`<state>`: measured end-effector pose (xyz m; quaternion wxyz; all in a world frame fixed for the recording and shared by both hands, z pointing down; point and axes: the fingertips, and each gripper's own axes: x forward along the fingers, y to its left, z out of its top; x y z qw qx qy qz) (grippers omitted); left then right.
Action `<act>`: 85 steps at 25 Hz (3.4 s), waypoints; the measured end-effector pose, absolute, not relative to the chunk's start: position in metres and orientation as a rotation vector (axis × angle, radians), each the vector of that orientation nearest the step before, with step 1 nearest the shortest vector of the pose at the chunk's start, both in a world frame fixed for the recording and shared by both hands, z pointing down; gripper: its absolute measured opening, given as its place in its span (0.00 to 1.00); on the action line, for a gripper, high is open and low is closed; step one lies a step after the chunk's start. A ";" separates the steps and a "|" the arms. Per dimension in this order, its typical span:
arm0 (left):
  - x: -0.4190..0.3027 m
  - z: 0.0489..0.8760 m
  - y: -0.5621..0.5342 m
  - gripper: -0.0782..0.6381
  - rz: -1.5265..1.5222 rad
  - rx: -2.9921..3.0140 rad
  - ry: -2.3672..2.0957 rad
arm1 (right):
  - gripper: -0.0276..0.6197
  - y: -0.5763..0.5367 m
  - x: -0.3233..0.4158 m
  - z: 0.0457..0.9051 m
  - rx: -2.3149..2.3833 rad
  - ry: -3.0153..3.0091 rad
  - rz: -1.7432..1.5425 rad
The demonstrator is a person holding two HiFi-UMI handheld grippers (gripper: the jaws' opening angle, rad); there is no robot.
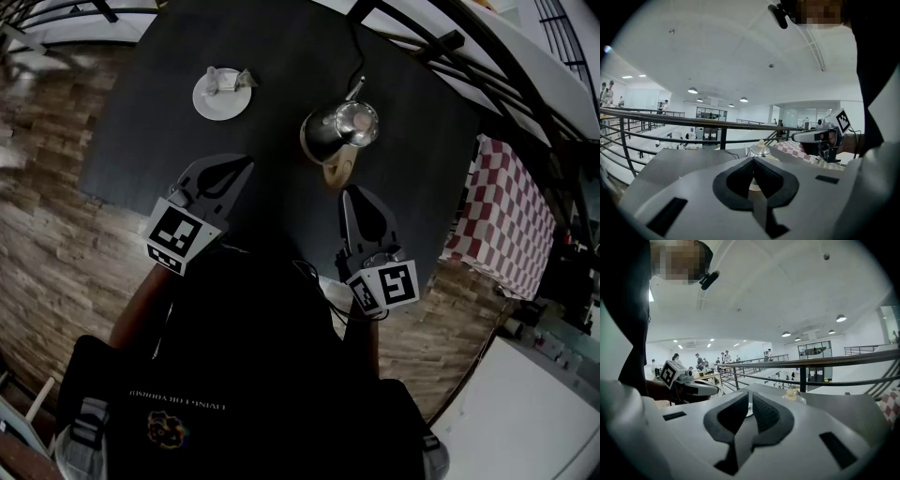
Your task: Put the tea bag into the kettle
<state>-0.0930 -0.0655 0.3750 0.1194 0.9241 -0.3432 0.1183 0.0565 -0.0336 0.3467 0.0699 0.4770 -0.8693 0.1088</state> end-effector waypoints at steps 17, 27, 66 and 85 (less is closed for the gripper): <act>-0.091 0.371 -0.061 0.12 0.340 2.707 -1.007 | 0.07 -0.028 0.056 0.345 1.422 -2.621 0.305; -0.096 0.374 -0.068 0.12 0.347 2.705 -1.020 | 0.07 -0.033 0.059 0.347 1.448 -2.630 0.358; -0.226 0.534 -0.223 0.24 0.907 2.608 -1.152 | 0.07 -0.058 -0.013 0.360 1.486 -2.396 0.410; -0.221 0.603 -0.258 0.14 1.151 2.593 -1.096 | 0.07 -0.051 -0.011 0.357 1.556 -2.299 0.416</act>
